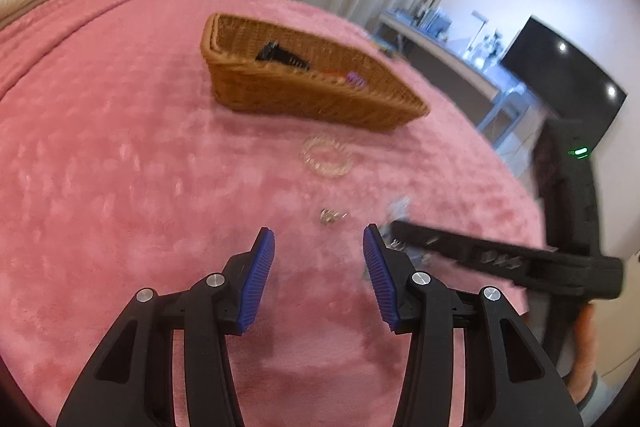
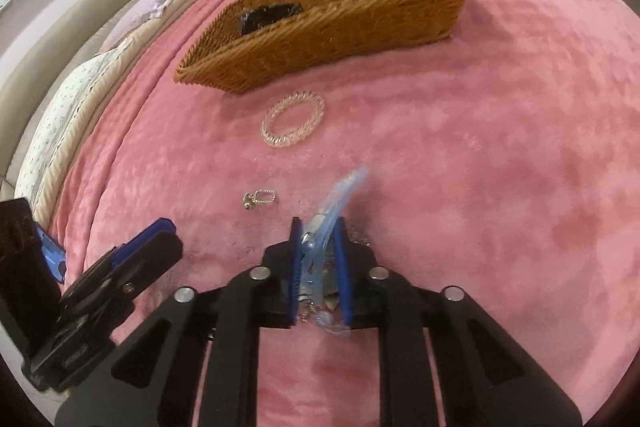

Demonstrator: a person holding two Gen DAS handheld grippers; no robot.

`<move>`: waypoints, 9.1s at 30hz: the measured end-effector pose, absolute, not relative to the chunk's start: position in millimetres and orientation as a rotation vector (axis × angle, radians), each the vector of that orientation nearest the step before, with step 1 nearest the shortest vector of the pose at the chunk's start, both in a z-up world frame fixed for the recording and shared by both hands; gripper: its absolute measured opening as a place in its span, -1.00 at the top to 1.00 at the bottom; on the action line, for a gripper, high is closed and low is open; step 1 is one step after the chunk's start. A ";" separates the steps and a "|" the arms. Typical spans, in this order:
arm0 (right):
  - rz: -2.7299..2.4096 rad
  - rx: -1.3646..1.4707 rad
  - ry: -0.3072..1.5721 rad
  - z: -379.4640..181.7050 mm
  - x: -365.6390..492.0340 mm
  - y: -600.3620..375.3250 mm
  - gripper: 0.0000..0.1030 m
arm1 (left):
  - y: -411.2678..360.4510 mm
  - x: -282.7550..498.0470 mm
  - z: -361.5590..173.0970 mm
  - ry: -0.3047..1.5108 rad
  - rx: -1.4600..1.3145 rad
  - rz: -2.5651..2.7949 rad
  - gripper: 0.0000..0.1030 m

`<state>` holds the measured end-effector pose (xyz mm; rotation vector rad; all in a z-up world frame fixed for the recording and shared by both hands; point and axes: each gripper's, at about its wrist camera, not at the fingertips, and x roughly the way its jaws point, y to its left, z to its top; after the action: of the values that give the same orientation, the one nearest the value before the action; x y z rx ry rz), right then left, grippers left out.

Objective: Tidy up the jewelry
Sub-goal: 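Grasp the blue hair clip with the right tool while the left tool grasps a silver ring, then carry the clip and ring into the basket and open both tools, then move both tools back over the loose jewelry on the bed, then grasp the charm bead bracelet with the right tool while the left tool grasps a silver hair clip, then carry the bracelet and hair clip into the basket and open both tools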

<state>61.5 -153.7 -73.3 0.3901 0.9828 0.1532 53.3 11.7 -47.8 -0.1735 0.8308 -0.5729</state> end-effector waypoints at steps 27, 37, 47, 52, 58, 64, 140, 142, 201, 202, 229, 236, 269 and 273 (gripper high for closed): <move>0.198 0.212 0.898 -80.5 66.7 -172.9 0.82 | -41.9 86.8 -64.2 0.855 0.035 -0.580 0.75; 0.189 0.201 0.831 -55.8 60.8 -176.2 0.82 | -23.8 72.2 -33.1 0.733 -0.101 -0.673 0.76; 0.162 0.047 0.688 32.6 108.7 -170.8 0.82 | -30.6 95.6 51.3 0.576 -0.098 -0.582 0.75; 0.169 0.077 0.675 38.1 154.7 -176.6 0.82 | -37.6 135.7 54.9 0.559 -0.120 -0.554 0.75; 0.169 0.102 0.728 13.8 207.6 -179.4 0.82 | -55.4 179.2 35.2 0.578 -0.069 -0.509 0.75; 0.154 0.160 0.820 -22.3 242.7 -181.9 0.82 | -56.5 208.6 10.2 0.621 -0.091 -0.493 0.75; 0.021 0.165 0.870 -70.8 16.1 -214.8 0.90 | -59.9 26.0 -59.9 0.854 0.090 -0.639 0.14; 0.001 0.162 0.856 -68.0 14.5 -217.5 0.90 | -62.8 21.6 -59.9 0.848 0.114 -0.655 0.18; 0.129 0.132 0.862 -82.0 16.5 -204.7 -0.02 | -74.2 20.3 -65.1 0.824 0.014 -0.672 0.88; 0.123 0.108 0.872 -83.1 19.2 -200.4 -0.02 | -73.1 20.2 -64.8 0.820 0.003 -0.676 0.88; 0.184 0.100 0.737 -24.8 -4.7 -186.5 0.85 | -44.2 15.4 -34.5 0.719 -0.133 -0.705 0.88; 0.190 0.015 0.646 35.4 21.8 -183.6 0.85 | -35.6 33.1 25.8 0.647 -0.091 -0.674 0.88; 0.122 0.123 0.830 -29.6 255.3 -201.0 0.74 | -69.0 222.9 -3.4 0.669 -0.009 -0.521 0.33; 0.114 0.125 0.837 -21.4 238.9 -204.4 0.49 | -60.1 208.1 7.3 0.649 -0.037 -0.518 0.18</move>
<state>238.9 -204.4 -21.4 0.1246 0.8373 0.1140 208.1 -60.1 7.3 -0.0375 0.6487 -0.5182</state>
